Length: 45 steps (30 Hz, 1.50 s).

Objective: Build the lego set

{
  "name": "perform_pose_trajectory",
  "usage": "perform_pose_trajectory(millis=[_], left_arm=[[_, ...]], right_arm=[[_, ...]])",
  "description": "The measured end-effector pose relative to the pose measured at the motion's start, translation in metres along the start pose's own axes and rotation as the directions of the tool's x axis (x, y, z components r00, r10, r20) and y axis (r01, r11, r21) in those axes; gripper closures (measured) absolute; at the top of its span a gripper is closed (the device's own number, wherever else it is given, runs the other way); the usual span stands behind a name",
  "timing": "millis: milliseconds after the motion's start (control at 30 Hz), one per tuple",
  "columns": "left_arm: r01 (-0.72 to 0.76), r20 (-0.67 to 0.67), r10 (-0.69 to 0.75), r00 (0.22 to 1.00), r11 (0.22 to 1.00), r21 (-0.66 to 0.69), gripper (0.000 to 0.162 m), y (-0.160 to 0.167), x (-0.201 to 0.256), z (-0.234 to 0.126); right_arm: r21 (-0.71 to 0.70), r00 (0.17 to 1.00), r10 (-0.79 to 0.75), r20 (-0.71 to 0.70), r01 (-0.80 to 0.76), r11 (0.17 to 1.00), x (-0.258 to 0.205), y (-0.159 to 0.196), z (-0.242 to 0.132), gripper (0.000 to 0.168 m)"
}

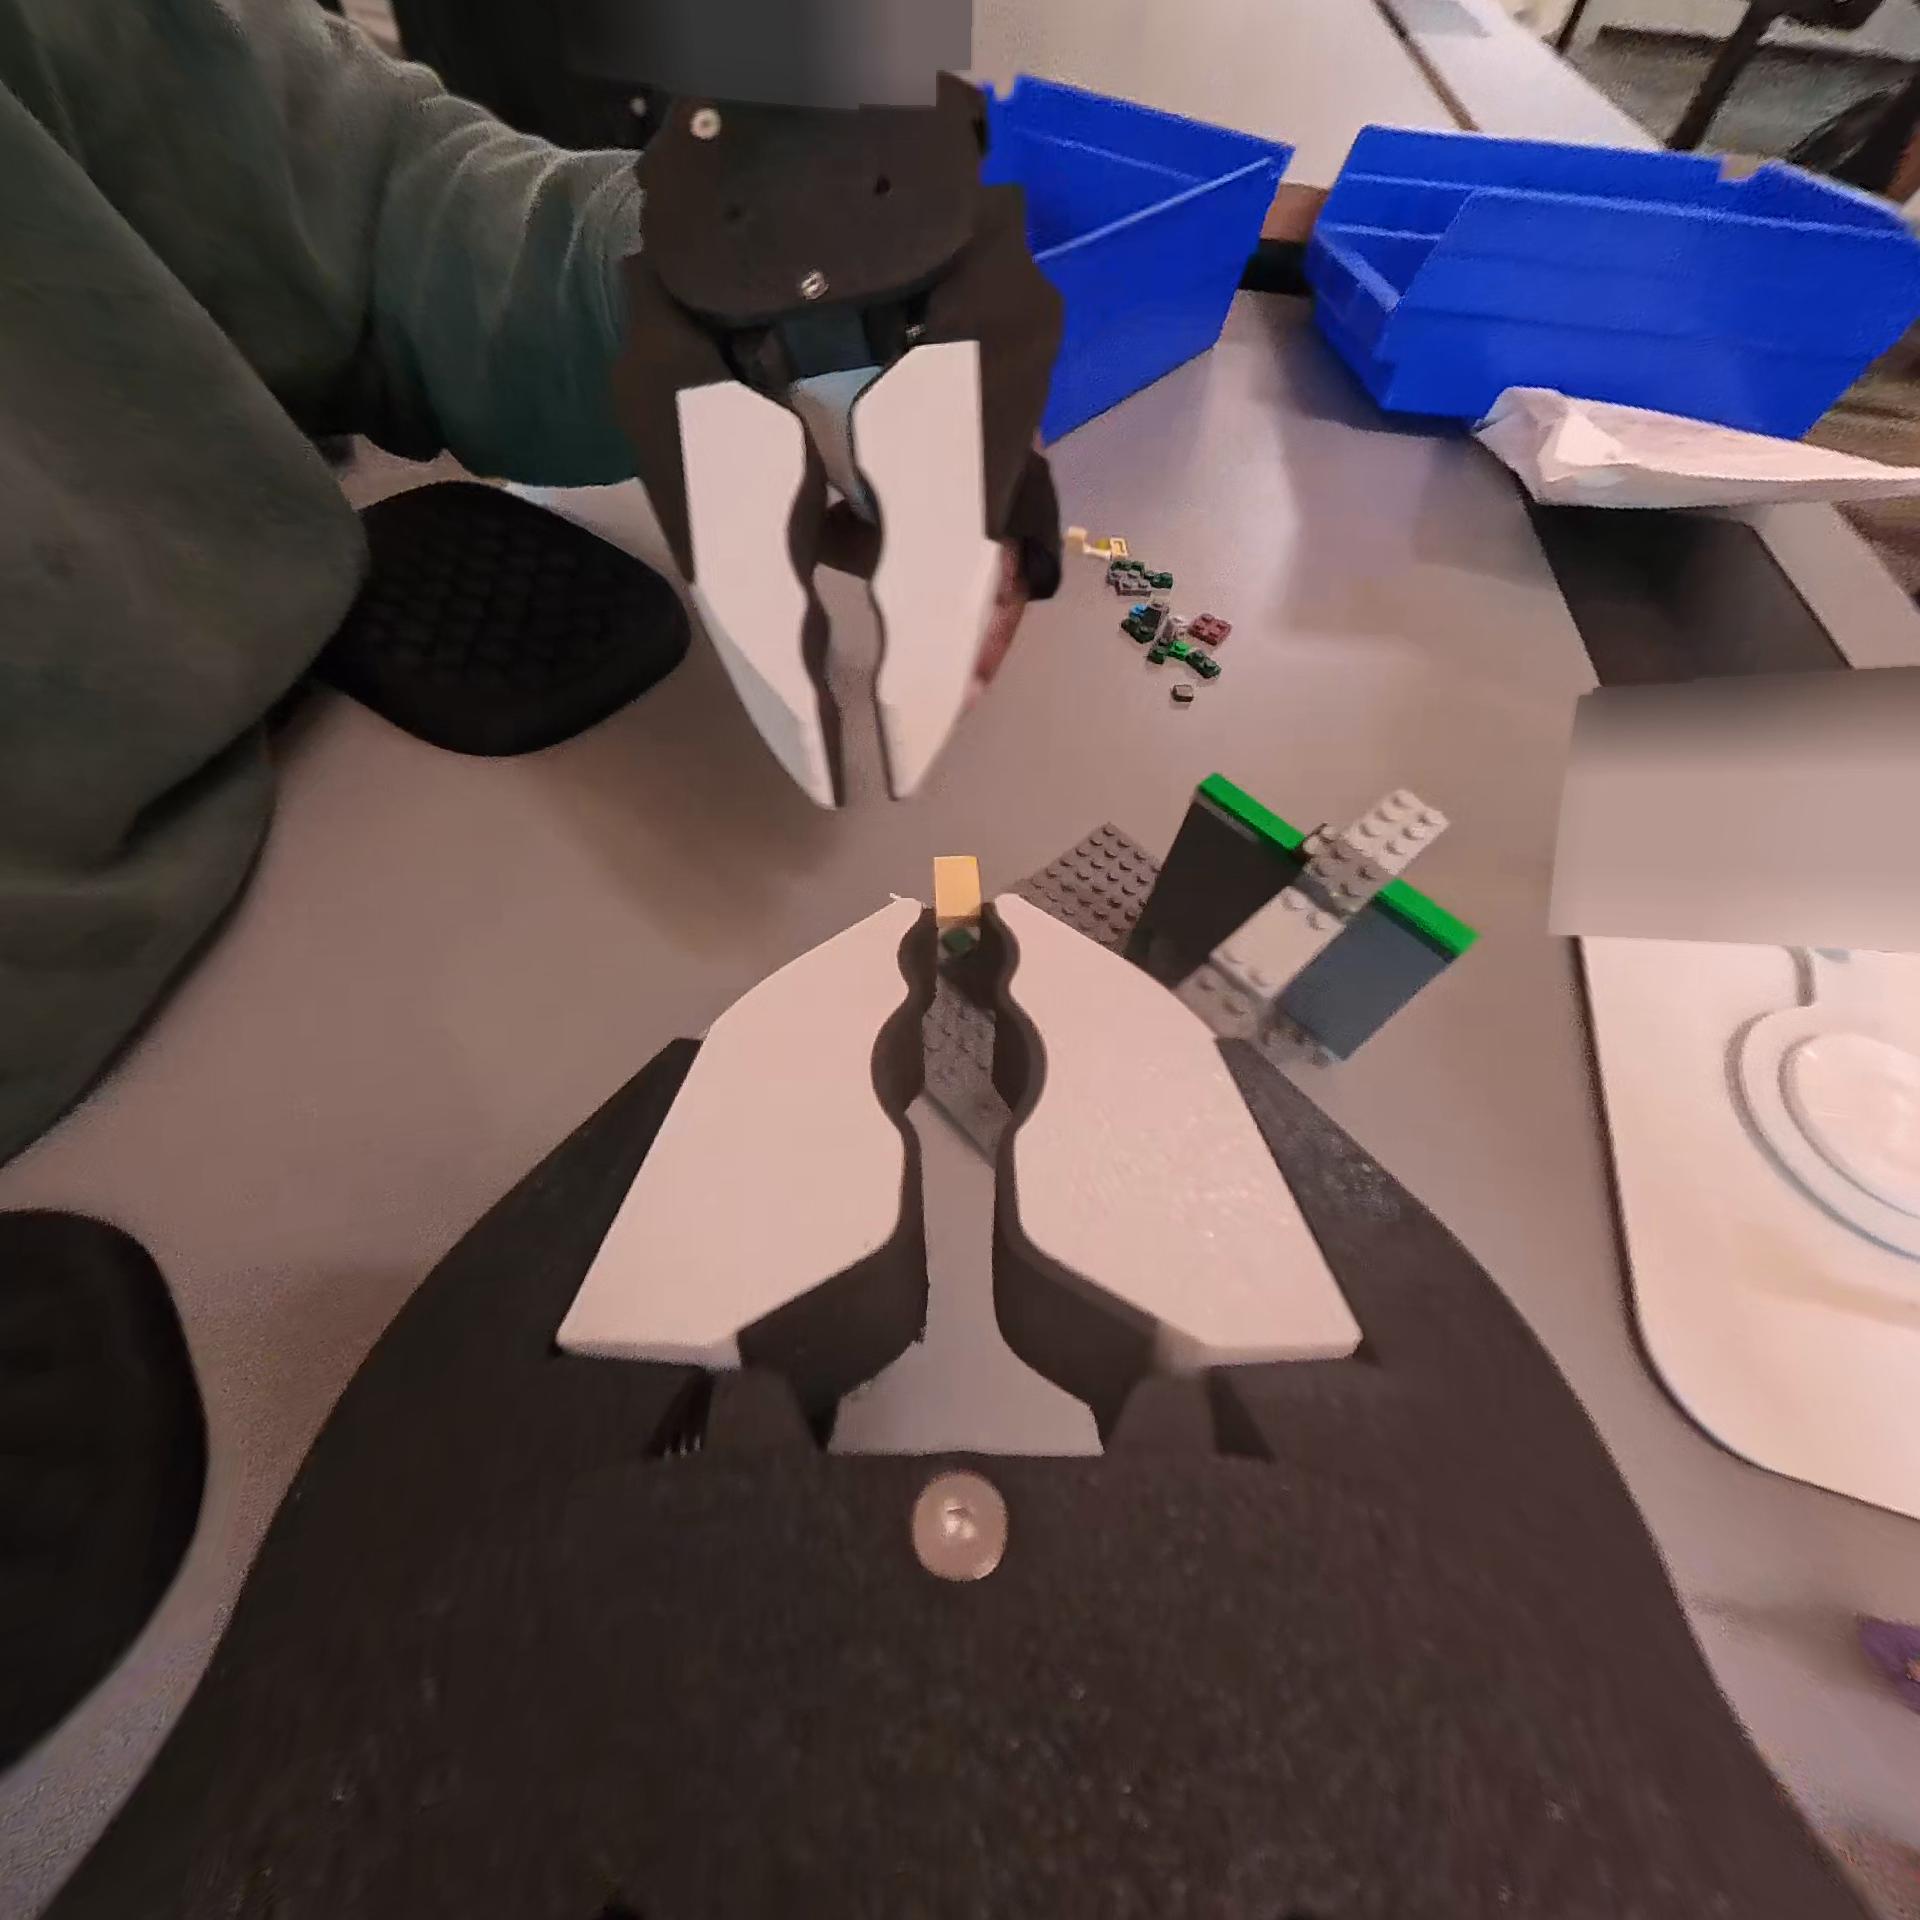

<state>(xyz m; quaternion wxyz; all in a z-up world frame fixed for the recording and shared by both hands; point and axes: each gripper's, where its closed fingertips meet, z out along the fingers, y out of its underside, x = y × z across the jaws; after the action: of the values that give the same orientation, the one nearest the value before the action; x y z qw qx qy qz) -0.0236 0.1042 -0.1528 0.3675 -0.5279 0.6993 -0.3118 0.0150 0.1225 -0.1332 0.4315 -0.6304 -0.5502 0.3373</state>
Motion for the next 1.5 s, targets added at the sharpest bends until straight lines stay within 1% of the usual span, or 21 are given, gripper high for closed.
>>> perform_pose_trajectory(millis=[133, 233, 433, 600, 800, 1067, 1267, 1500], left_arm=[[0.026, 0.071, -0.025, 0.997, 1.0, -0.009, 0.152, 0.006, -0.015, 0.003], [0.056, 0.12, -0.053, 0.991, 0.998, -0.021, 0.152, 0.011, -0.031, 0.006], [0.083, 0.169, -0.078, 0.982, 0.996, -0.018, 0.151, 0.015, -0.058, 0.014], [0.09, 0.175, -0.084, 0.981, 0.995, -0.029, 0.152, 0.019, -0.066, 0.022], [0.095, 0.168, -0.086, 0.982, 0.995, -0.043, 0.154, 0.021, -0.069, 0.03], [0.087, 0.173, -0.078, 0.982, 0.995, -0.043, 0.155, 0.016, -0.071, 0.032], [0.076, 0.179, -0.066, 0.982, 0.996, -0.05, 0.155, 0.015, -0.071, 0.033], [0.077, 0.183, -0.067, 0.981, 0.996, -0.049, 0.155, 0.016, -0.072, 0.034]], right_arm=[[-0.041, 0.999, 0.002, 0.054, 0.001, 0.999, 0.039, 0.005, 0.001, 0.161], [-0.086, 0.994, 0.002, 0.111, 0.008, 0.996, 0.056, 0.011, 0.007, 0.161], [-0.161, 0.974, -0.006, 0.228, 0.044, 0.986, 0.066, 0.026, 0.019, 0.161], [-0.165, 0.952, -0.008, 0.306, 0.061, 0.984, 0.063, 0.029, 0.021, 0.161], [-0.183, 0.938, -0.02, 0.345, 0.088, 0.979, 0.063, 0.031, 0.025, 0.16], [-0.234, 0.924, -0.043, 0.38, 0.141, 0.962, 0.062, 0.032, 0.024, 0.158], [-0.262, 0.923, -0.066, 0.378, 0.176, 0.949, 0.063, 0.031, 0.025, 0.157], [-0.263, 0.928, -0.072, 0.366, 0.177, 0.948, 0.063, 0.029, 0.026, 0.157]])
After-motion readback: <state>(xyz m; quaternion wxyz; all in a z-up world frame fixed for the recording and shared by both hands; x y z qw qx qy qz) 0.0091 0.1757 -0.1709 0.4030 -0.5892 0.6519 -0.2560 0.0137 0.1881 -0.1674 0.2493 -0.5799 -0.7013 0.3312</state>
